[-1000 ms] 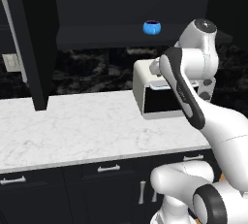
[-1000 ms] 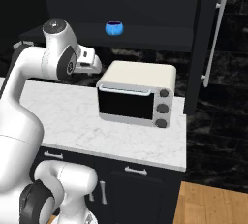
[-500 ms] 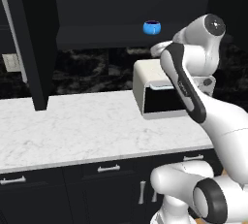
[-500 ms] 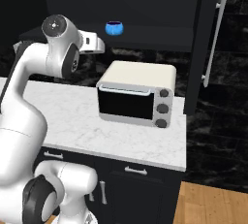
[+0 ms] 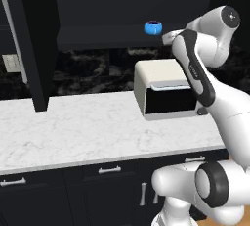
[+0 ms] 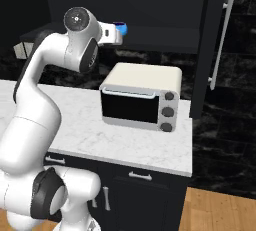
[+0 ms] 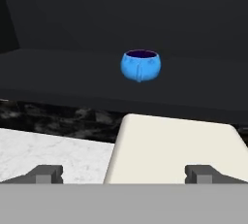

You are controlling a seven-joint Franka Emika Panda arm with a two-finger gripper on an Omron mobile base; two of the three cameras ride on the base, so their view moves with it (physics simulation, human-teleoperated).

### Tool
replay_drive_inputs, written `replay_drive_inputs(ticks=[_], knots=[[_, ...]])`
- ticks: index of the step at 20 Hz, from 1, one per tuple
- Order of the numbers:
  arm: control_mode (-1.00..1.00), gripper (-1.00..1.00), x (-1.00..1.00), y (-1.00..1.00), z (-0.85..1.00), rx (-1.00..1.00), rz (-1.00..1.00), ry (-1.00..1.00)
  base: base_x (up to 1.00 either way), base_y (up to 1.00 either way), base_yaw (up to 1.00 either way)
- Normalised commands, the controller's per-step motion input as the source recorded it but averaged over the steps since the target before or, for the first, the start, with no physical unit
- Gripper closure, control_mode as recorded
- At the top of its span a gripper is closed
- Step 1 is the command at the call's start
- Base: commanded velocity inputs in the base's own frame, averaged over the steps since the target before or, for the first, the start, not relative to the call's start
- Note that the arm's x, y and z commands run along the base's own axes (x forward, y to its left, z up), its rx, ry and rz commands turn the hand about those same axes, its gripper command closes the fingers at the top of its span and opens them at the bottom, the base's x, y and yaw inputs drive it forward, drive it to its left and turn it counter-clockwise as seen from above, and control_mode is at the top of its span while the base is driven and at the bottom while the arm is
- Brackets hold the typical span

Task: Gather all objects into one cabinet and sort the glasses and bowls to opposite sides.

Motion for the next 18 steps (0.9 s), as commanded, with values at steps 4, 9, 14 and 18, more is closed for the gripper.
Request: replay_drive_inputs(ticks=[4,9,14,18], knots=[[-1.0,-1.0,0.46,0.01,0.05,0.0,-0.02,0.0,0.0,0.0,0.0],[-1.0,-1.0,0.16,0.05,0.0,0.0,0.0,0.0,0.0,0.0,0.0],[-1.0,-1.0,0.36,0.0,0.0,0.0,0.0,0.0,0.0,0.0,0.0],[-1.0,-1.0,0.3,0.06,0.0,0.0,0.0,0.0,0.0,0.0,0.0]])
